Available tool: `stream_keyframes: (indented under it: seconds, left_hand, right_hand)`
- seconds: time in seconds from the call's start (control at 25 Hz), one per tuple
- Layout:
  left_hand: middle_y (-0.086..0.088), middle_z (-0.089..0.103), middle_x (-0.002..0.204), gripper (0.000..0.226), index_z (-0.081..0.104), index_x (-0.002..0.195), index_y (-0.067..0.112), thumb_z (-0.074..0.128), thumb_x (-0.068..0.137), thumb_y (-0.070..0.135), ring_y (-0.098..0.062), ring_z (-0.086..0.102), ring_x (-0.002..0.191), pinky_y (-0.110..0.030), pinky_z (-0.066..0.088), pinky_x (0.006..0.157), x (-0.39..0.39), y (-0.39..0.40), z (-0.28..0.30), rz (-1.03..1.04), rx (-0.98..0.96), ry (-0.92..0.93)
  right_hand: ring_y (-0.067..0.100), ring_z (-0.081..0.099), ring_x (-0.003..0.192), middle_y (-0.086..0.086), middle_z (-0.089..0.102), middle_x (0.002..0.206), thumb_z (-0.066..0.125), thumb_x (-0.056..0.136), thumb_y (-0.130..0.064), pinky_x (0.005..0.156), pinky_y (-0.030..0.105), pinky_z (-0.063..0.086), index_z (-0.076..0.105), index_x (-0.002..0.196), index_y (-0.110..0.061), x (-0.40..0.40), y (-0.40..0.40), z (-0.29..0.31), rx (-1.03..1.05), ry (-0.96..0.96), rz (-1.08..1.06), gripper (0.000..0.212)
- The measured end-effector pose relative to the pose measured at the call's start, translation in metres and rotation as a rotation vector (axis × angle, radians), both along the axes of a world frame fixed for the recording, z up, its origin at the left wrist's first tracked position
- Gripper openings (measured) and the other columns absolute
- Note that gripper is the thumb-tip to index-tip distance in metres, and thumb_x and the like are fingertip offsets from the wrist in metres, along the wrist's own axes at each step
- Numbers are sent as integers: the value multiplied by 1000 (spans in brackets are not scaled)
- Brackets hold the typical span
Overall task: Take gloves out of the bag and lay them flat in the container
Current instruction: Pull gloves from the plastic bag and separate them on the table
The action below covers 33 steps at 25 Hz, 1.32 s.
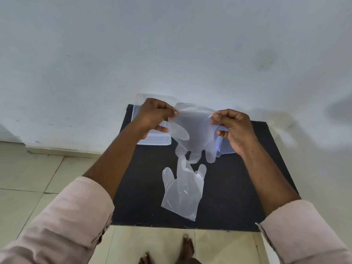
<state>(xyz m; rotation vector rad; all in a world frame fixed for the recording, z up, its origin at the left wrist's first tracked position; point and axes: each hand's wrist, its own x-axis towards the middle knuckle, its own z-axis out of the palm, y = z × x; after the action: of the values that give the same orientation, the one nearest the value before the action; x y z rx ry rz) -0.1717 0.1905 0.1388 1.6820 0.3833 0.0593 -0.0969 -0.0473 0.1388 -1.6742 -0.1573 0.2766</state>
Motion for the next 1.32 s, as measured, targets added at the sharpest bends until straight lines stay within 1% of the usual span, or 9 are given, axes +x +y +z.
stream_keyframes:
  seconds: [0.16,0.28,0.4,0.6,0.8,0.96,1.12,1.2,1.32]
  left_hand:
    - [1,72,93,26,74,90,19,62,76,0,-14,67,79,-32,60,50,-7,15,-8,100,397,10]
    - [3,72,99,35,73,98,24,65,70,5,-10,68,75,-34,61,51,-21,28,-12,298,308,-164]
    - [9,62,115,62,62,119,32,83,63,15,-5,65,87,-25,57,49,-23,0,-23,92,178,-173]
    - [12,40,136,102,39,136,44,93,51,31,-5,53,105,-1,38,65,-32,-33,-51,-124,408,-237]
    - [14,36,134,83,39,130,45,83,59,47,-2,55,100,-19,57,74,-61,-100,-71,182,484,-460]
    - [9,38,133,82,42,133,32,85,64,36,-4,56,100,-14,57,61,-59,-146,-69,331,304,-558]
    - [5,42,124,75,53,131,21,88,65,19,-16,59,99,-9,53,71,-36,-149,-63,418,129,-526]
    - [7,44,118,63,60,125,19,86,69,16,-15,60,96,-3,47,77,-27,-142,-62,448,42,-503]
    - [4,52,109,31,70,110,15,78,80,18,-6,61,94,-16,54,79,-19,-128,-60,465,-44,-518]
  right_hand:
    - [14,71,77,-1,74,75,71,83,-10,52,22,54,73,80,-13,-4,-4,14,-41,-100,16,5]
    - [18,70,81,5,72,80,70,84,-9,54,24,56,71,80,-11,-10,14,25,-124,-189,62,5]
    - [18,68,82,6,72,83,71,85,-11,58,26,58,72,80,-13,-10,16,35,-198,-259,48,5]
    - [28,68,87,14,72,91,68,87,-11,71,36,60,72,90,-3,-12,18,46,-315,-342,22,9]
    - [34,68,93,21,71,98,67,89,-13,85,51,58,70,95,2,-13,19,54,-377,-354,-12,17]
    - [33,69,87,18,72,90,68,84,-9,78,50,61,71,87,0,-17,25,57,-340,-351,-62,10]
    - [28,70,82,14,73,84,67,80,-6,73,45,62,72,80,-3,-22,30,57,-294,-333,-96,6]
    - [29,70,83,16,72,85,67,81,-5,72,45,62,71,82,0,-23,32,57,-293,-335,-95,7]
    - [28,70,81,16,73,85,67,80,-4,69,41,62,71,82,0,-23,31,56,-286,-334,-97,7]
